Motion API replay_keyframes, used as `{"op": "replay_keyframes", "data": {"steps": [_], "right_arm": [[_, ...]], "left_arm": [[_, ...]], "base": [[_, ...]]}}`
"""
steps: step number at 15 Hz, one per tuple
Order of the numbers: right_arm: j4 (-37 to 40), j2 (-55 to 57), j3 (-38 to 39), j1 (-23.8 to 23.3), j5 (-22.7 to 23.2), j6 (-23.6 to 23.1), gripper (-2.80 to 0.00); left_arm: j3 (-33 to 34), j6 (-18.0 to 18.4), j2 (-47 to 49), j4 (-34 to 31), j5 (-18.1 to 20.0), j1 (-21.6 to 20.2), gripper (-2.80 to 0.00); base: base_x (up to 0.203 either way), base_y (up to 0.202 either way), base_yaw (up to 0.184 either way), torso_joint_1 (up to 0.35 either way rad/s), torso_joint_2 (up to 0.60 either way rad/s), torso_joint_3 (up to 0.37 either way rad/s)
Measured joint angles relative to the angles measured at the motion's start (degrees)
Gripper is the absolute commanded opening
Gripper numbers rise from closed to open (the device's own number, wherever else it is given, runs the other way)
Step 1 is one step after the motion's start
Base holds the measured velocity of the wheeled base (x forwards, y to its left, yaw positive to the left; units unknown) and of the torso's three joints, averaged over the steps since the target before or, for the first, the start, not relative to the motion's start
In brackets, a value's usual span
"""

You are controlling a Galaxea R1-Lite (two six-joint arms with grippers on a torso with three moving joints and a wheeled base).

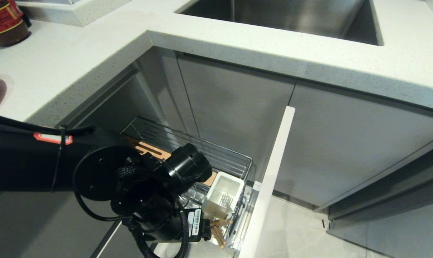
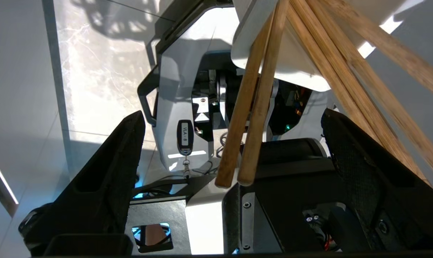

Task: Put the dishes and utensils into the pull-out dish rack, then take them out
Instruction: Take the chopsticks out of the cupboard

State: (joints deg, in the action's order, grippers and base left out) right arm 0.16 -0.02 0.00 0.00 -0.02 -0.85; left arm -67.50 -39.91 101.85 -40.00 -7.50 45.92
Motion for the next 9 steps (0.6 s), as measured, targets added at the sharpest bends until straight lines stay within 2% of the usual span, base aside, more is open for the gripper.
{"op": "replay_keyframes", "data": {"steps": [3,6,9], "right_arm": [[0.02,0.00,0.00,0.00,0.00,0.00,-2.80],[0.02,0.00,0.00,-0.01,0.02,-0.05,-2.80],[0.00,0.00,0.00,0.00,0.02,-0.02,-2.80]], "left_arm": [[-0.22,0.06,0.77,-0.22,0.98,-0.20,0.00],[-1.43,2.63,1.60,-0.74,2.77,-2.62,0.00],[-4.85,5.61,3.00,-4.59,7.85,-5.68,0.00]], "base": [[0.000,0.000,0.000,0.000,0.00,0.000],[0.000,0.000,0.000,0.000,0.00,0.000],[0.000,0.000,0.000,0.000,0.00,0.000]]}}
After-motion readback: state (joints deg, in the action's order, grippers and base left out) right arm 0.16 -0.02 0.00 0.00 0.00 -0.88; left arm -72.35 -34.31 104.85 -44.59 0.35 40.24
